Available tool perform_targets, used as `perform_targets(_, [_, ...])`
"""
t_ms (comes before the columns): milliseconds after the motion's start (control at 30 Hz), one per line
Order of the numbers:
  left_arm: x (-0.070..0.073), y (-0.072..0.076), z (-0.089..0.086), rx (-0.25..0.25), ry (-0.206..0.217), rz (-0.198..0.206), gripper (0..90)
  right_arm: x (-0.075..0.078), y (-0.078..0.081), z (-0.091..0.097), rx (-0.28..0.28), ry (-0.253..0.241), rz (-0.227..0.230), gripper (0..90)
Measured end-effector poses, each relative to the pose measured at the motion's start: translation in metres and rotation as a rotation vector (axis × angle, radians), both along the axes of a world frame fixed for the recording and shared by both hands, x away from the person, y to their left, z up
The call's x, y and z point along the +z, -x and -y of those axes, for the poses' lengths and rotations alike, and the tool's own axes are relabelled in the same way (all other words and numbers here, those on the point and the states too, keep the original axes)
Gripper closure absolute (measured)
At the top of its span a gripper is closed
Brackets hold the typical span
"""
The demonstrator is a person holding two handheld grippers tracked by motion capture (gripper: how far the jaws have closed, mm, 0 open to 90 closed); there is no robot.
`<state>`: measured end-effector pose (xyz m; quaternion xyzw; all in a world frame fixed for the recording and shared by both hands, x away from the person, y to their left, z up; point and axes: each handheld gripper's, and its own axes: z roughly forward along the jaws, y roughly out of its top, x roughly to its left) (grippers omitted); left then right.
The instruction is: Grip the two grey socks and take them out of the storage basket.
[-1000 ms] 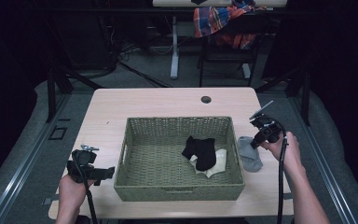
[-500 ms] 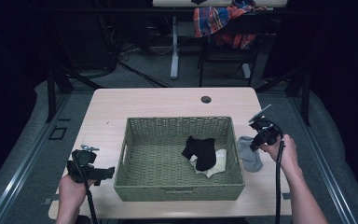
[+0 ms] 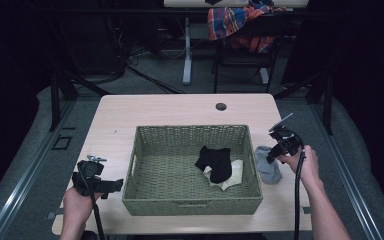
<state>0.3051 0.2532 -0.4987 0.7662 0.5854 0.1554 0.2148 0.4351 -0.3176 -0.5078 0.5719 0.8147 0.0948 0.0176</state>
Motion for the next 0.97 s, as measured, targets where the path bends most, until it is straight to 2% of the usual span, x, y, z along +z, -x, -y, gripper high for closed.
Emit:
perform_targets(33, [0.000,0.000,0.000,0.000,0.000,0.000,1.8,0.000,0.000,0.000,0.000,0.000,0.000,48.0])
perform_targets(67, [0.000,0.000,0.000,0.002,0.001,-0.001,1.8,0.004,0.001,0.003,-0.007,-0.019,0.011,41.2])
perform_targets(167, [0.000,0.000,0.000,0.001,0.001,0.000,1.8,0.011,0.003,0.006,-0.015,-0.030,0.014,36.4])
perform_targets(200, [0.000,0.000,0.000,0.000,0.001,0.001,1.8,0.018,0.005,0.010,-0.015,-0.049,0.023,29.3])
perform_targets(233, [0.000,0.000,0.000,0.000,0.001,0.001,1.8,0.018,0.005,0.010,-0.015,-0.049,0.023,29.3])
perform_targets(267, [0.000,0.000,0.000,0.000,0.002,0.001,1.8,0.026,0.008,0.013,-0.019,-0.063,0.034,21.5])
perform_targets(333, [0.000,0.000,-0.001,0.002,0.003,0.001,1.8,0.034,0.011,0.016,-0.011,-0.080,0.042,15.8])
perform_targets(467, [0.000,0.000,-0.001,0.002,0.004,0.002,1.8,0.046,0.016,0.019,0.001,-0.105,0.055,13.7])
perform_targets(533, [0.000,0.000,-0.001,0.003,0.003,0.002,1.8,0.057,0.023,0.021,0.007,-0.122,0.079,9.6])
perform_targets(633, [0.001,0.000,-0.001,0.003,0.004,0.002,1.8,0.063,0.031,0.020,0.019,-0.124,0.085,7.5])
perform_targets(767, [0.001,0.000,-0.002,0.002,0.005,0.003,1.8,0.066,0.039,0.018,0.021,-0.125,0.100,6.4])
perform_targets(967, [0.001,0.000,-0.001,0.001,0.007,0.003,1.8,0.055,0.048,0.019,0.059,-0.125,0.056,0.6])
